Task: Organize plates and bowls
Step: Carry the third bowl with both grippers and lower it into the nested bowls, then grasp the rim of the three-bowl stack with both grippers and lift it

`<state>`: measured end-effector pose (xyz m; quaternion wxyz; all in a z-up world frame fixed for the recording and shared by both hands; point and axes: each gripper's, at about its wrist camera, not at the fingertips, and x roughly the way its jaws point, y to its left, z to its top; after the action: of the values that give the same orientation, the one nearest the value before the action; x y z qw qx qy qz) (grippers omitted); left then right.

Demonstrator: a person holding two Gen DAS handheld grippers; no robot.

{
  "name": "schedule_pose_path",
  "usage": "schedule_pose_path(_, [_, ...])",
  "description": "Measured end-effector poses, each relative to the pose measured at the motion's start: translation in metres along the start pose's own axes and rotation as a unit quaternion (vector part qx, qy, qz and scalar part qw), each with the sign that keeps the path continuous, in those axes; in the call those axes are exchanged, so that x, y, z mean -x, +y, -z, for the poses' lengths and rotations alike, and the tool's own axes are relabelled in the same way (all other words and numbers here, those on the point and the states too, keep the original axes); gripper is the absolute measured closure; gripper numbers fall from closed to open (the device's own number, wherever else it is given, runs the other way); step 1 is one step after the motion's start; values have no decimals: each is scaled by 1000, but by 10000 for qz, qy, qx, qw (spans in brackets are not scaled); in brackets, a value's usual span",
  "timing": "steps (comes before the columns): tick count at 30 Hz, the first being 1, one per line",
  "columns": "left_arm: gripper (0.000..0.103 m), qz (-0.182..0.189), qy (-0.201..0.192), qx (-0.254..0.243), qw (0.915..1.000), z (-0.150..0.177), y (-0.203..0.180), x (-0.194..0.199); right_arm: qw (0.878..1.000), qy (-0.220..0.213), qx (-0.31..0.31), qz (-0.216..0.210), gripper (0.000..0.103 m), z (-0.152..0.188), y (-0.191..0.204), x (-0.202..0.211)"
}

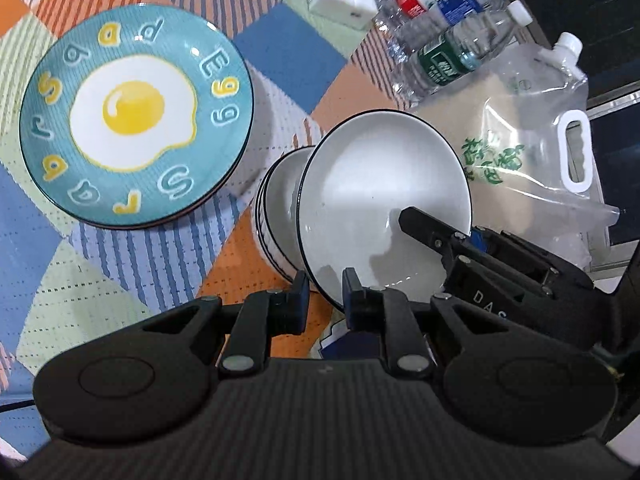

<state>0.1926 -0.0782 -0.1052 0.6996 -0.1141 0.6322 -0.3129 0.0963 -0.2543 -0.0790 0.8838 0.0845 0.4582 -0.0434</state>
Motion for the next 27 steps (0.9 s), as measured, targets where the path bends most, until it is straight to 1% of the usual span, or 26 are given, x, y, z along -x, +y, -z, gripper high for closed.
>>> schedule_pose_path(3, [88, 24, 42, 65, 10000, -2, 2, -4, 9999, 5, 130, 96, 84, 2, 3, -3])
schedule_pose_path(11, [86, -21, 188, 291, 9994, -11, 7, -15, 9938, -80, 907, 633, 85, 8, 22, -17])
schedule_pose_path(15, [86, -39, 277, 440, 9986, -14, 13, -21, 9846, -211, 1467, 929, 84, 12, 37, -23])
schedule_pose_path(18, [86, -10, 312, 495, 9983, -14, 16, -25, 9737, -294, 1927, 1181, 84, 15, 48, -25])
schedule_pose_path(23, [84, -8, 353, 497, 9981, -16, 17, -28, 9564, -387, 2463, 1519, 82, 22, 57, -29])
schedule_pose_path(25, [83, -17, 350, 510, 9981, -16, 18, -30, 9533, -257, 2516, 1654, 82, 23, 56, -35])
schedule_pose_path(27, [83, -16, 325, 512, 9982, -15, 19, -30, 9548, -296, 2505, 1575, 81, 25, 54, -36])
